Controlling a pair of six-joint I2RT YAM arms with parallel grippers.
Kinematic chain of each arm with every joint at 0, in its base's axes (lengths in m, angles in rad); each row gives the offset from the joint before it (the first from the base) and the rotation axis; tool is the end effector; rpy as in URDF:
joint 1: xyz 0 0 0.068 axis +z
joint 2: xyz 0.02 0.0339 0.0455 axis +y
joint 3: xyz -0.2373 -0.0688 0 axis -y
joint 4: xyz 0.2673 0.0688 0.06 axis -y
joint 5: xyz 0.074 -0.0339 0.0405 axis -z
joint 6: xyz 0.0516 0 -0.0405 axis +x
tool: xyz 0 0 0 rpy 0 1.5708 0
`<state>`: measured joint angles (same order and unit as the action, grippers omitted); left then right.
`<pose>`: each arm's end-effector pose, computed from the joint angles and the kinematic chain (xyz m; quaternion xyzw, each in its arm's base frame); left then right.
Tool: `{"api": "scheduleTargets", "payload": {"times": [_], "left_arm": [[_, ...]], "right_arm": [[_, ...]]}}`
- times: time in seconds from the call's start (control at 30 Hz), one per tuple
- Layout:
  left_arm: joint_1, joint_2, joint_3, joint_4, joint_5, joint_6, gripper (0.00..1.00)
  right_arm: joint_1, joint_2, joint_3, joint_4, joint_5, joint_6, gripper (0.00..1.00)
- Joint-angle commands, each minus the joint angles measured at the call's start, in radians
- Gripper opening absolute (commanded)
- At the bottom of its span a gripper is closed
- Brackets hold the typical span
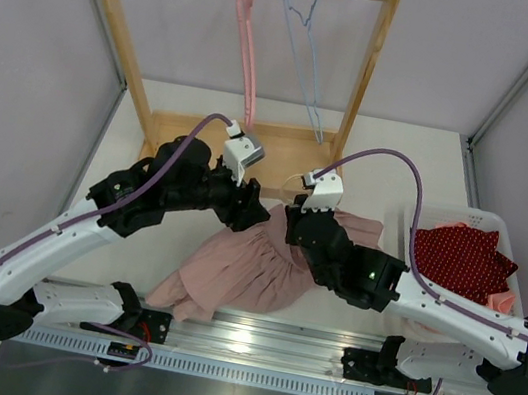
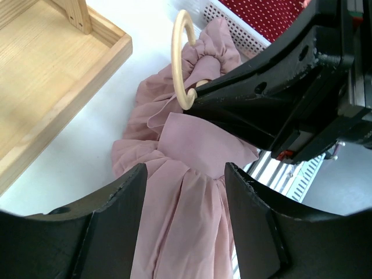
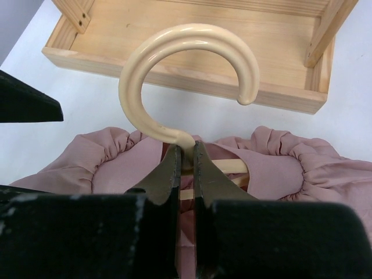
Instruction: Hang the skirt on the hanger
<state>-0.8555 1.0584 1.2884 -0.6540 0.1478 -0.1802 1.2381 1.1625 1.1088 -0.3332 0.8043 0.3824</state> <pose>0.1675 -0.2044 0.3882 0.3153 0.7772 -0.3217 0.4394 0.1323 0.2691 0.3354 -0.1181 0.7854 0.1481 0.5892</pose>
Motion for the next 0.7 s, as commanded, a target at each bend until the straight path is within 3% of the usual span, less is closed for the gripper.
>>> {"api": "scheduleTargets", "payload": {"times": [0.0,0.2,0.47,0.6,0.67], "left_arm": [[-0.005,-0.005,-0.021,0.049,0.053,0.065,0.63],[-0.02,0.032,-0.032,0.059,0.111,0.08,0.66],[-0.062,0.052,-0.093,0.056,0.038,0.081,0.65],[-0.065,0.051,-0.115,0.051,0.018,0.074,0.52],[-0.068,0.042,-0.127,0.059,0.015,0.068,0.32]], "right_arm": [[-0.003,-0.027,0.066,0.031,-0.025,-0.01,0.0],[-0.005,-0.027,0.069,0.025,-0.045,-0.011,0.0],[-0.012,-0.032,0.074,0.029,-0.056,-0.016,0.0],[-0.015,-0.034,0.079,0.029,-0.063,-0.014,0.0],[-0.017,-0.034,0.083,0.029,-0.071,-0.014,0.0]]}}
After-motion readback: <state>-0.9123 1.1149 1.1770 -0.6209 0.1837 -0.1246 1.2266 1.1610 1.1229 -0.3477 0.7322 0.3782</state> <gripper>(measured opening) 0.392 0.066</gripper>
